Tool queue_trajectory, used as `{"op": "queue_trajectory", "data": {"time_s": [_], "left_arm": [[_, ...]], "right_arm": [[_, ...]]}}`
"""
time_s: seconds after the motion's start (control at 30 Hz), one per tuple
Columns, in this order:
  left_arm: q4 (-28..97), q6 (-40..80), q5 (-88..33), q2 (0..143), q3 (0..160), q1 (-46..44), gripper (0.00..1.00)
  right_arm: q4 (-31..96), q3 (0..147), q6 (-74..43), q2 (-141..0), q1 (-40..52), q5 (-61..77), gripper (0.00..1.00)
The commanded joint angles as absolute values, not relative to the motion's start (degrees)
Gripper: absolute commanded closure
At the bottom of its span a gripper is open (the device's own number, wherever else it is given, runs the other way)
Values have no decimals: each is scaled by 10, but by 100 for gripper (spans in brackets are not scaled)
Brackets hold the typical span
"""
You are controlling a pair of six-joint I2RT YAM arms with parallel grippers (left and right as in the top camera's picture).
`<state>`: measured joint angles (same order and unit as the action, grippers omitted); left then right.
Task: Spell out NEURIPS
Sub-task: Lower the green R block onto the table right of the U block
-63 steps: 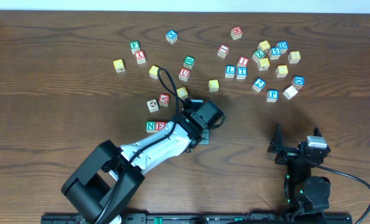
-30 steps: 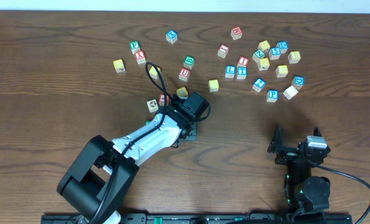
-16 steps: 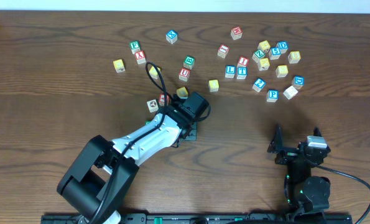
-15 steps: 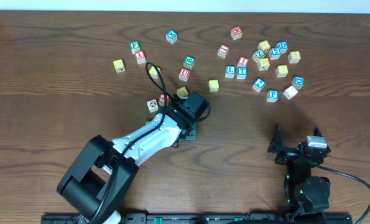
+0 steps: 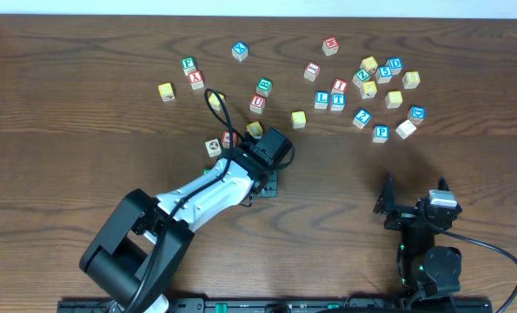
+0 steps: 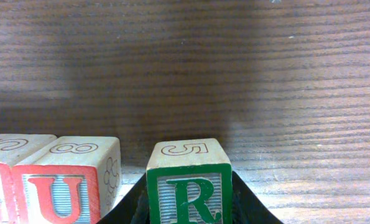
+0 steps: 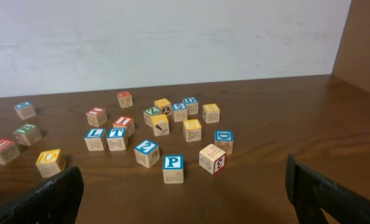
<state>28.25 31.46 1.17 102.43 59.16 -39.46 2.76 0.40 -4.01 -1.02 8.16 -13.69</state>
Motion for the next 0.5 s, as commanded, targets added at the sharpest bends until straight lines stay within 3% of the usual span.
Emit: {"op": "queue_trajectory", "data": {"time_s": [0.0,0.47], "left_arm": [[284,311,2,1027,589,-393,73],[284,311,22,1028,582,-393,73]], "right_arm": [[30,3,-36,-9,82,-138,1],[30,3,-36,-9,82,-138,1]]}}
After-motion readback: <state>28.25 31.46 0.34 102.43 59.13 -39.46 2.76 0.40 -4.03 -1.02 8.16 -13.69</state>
